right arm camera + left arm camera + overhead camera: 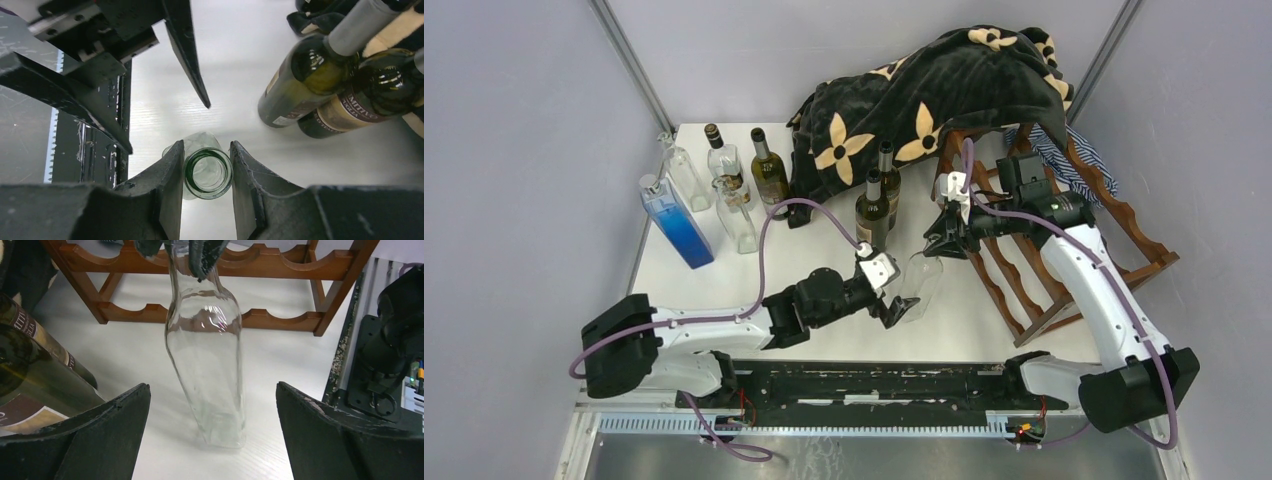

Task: Put the wine bottle on the wine rack
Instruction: Pick up the wine bottle from the center of the board.

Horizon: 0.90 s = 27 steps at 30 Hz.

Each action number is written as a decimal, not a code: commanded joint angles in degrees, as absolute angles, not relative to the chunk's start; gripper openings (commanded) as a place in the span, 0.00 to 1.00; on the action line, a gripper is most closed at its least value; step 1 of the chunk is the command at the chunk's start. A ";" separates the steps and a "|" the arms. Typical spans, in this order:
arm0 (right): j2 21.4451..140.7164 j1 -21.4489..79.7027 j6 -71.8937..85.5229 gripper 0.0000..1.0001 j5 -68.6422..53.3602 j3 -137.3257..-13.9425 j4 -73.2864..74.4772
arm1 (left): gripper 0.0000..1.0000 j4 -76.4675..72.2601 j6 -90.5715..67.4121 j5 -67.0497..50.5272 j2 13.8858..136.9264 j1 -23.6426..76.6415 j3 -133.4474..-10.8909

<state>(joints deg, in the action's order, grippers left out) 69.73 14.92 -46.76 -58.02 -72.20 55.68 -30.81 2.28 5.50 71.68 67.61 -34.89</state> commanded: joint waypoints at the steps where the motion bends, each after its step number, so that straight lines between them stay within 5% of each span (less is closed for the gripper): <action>1: 65.94 16.11 -46.20 0.00 -64.00 -72.36 50.19 | 1.00 -42.95 4.83 7.68 75.46 67.23 -35.98; 13: 65.17 17.78 -44.48 0.00 -65.62 -72.51 49.64 | 0.97 -49.61 3.03 9.72 83.59 66.14 -38.91; 15: 65.30 18.08 -44.32 0.00 -65.26 -72.53 49.50 | 0.76 -48.76 2.36 7.79 83.82 65.95 -39.77; 17: 65.54 18.25 -44.13 0.00 -65.28 -72.51 49.45 | 0.37 -46.82 0.92 6.97 84.00 65.83 -40.63; 22: 65.82 18.69 -42.41 0.02 -65.35 -71.85 47.91 | 0.02 -45.05 -2.10 2.26 83.24 65.29 -40.07; 27: 66.31 18.80 -42.41 0.88 -63.64 -73.18 48.64 | 0.02 -54.20 -15.48 -1.38 76.95 60.43 -31.90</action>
